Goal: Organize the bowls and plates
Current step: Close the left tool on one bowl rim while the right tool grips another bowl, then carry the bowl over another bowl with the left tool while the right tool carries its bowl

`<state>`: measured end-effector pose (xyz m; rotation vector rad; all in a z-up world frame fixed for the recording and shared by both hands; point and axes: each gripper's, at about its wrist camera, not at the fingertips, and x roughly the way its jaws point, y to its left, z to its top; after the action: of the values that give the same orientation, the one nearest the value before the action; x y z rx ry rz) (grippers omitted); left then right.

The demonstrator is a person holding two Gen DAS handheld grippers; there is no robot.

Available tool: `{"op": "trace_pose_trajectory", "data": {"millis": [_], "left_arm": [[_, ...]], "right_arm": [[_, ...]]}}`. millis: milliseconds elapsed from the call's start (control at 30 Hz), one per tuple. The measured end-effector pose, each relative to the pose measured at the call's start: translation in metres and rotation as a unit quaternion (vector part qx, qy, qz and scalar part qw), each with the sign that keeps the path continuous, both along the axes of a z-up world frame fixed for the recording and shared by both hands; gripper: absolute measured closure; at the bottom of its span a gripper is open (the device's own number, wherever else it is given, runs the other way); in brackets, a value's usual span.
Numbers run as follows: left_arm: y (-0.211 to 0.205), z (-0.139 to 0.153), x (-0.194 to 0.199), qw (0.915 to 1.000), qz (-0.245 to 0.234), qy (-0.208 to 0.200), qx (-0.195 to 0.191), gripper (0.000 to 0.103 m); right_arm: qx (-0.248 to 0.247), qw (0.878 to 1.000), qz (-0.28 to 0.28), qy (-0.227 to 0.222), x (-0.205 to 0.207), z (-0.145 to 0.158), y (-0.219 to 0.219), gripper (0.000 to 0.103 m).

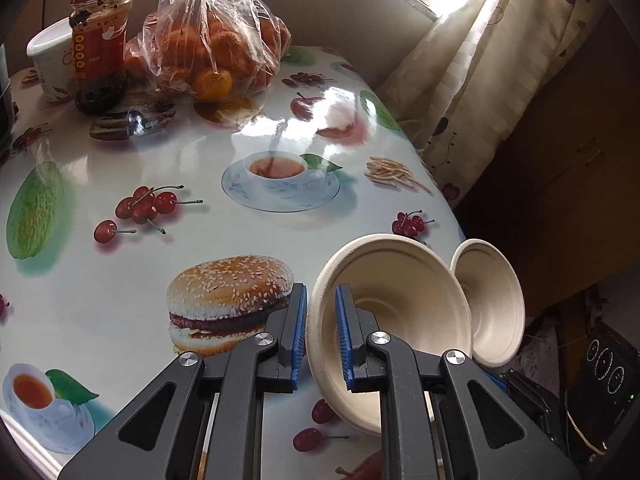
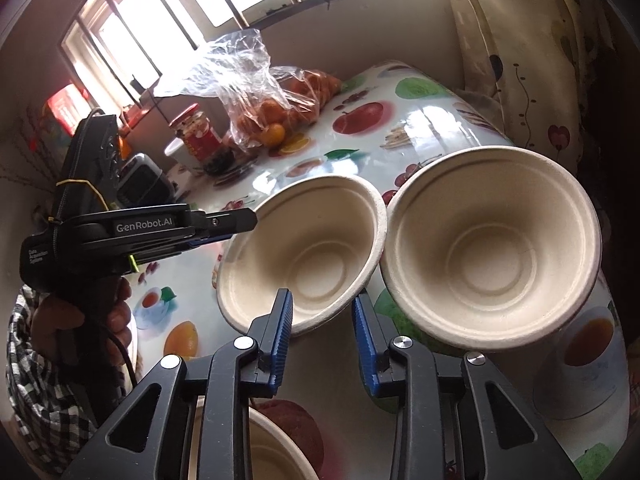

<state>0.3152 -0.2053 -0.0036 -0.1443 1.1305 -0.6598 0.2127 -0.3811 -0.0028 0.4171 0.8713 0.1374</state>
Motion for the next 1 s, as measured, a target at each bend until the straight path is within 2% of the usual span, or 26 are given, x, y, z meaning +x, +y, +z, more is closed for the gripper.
{"op": "trace_pose_trajectory", "data": {"millis": [633, 1000], "left_arm": [[0.025, 0.005, -0.019, 0.9998, 0.016, -0.001, -0.011, 0.087], [0.028, -0.003, -0.020, 0.9997, 0.024, 0.006, -0.003, 0.087]], "right_arm": [[0.018, 1.000, 0.022, -0.004, -0.004, 0.001, 0.004, 0.074], [0.018, 1.000, 0.025, 0.003, -0.004, -0.002, 0.005, 0.074]]}}
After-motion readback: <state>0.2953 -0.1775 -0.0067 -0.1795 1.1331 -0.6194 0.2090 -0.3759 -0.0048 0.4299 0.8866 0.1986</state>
